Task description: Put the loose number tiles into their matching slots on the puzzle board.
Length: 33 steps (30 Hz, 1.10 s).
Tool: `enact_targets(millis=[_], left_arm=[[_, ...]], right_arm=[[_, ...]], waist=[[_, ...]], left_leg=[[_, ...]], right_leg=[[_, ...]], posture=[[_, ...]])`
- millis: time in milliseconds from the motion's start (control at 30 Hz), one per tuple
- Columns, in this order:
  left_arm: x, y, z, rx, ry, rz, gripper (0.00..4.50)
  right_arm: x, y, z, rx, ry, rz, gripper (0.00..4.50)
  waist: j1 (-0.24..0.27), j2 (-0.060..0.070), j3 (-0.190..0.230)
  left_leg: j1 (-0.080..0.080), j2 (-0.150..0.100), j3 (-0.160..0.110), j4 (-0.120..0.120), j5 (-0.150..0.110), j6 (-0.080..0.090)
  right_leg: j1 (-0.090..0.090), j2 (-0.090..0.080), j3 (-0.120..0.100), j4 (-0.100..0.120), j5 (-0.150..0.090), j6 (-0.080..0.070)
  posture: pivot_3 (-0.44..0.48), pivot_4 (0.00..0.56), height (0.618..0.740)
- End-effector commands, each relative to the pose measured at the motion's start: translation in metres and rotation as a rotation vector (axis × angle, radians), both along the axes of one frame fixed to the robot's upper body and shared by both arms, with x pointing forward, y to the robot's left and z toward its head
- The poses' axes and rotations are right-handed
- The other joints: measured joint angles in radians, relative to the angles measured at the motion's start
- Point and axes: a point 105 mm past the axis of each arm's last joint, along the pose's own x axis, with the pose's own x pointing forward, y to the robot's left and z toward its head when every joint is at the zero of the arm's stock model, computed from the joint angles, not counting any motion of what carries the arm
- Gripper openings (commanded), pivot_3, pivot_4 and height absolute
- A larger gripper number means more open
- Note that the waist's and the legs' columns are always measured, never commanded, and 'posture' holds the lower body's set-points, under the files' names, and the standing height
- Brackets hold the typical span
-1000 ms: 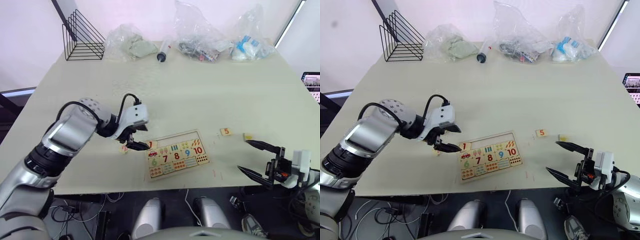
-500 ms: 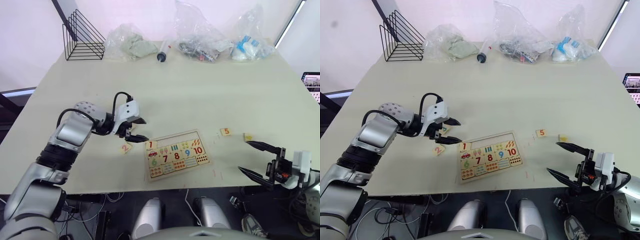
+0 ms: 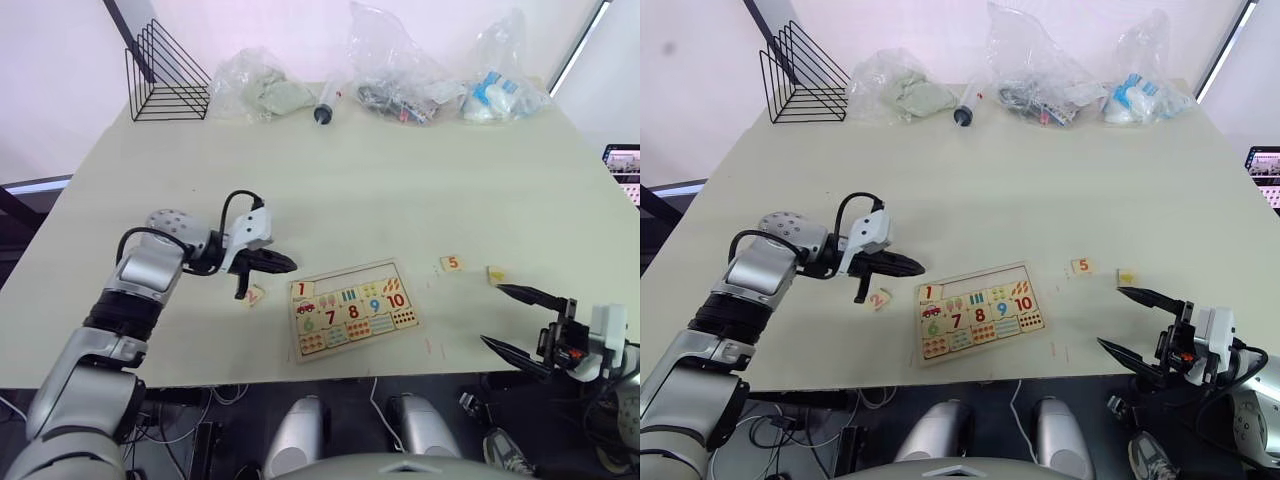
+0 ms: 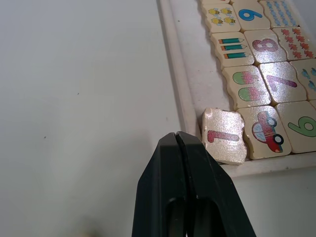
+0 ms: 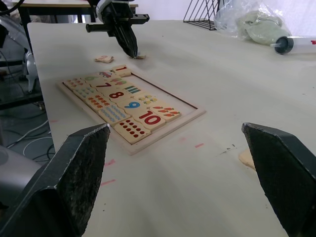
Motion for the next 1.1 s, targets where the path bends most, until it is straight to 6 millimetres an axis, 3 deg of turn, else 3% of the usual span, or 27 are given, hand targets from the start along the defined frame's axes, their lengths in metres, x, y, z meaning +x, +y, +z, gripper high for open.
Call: enact_targets(millis=[33,1100], left_arm=[[0.0,-0.001,0.004,-0.004,-0.023,-0.023,0.02],[0.0,-0.001,-0.008,0.032,-0.018,-0.046,0.02]], right_arm=[[-0.002,-0.006,0.012,-0.014,-0.055,-0.016,4.5],[-0.002,-0.006,0.012,-0.009,-0.05,-0.013,4.5]], waist=[[0.0,0.0,0.0],[-0.001,0.0,0.0]], left_leg=[[0.0,0.0,0.0,0.0,0.0,0.0],[0.0,0.0,0.0,0.0,0.0,0.0]], right_leg=[[0.0,0.0,0.0,0.0,0.0,0.0],[0.0,0.0,0.0,0.001,0.0,0.0]], posture=[[0.0,0.15,0.74],[0.0,0.15,0.74]])
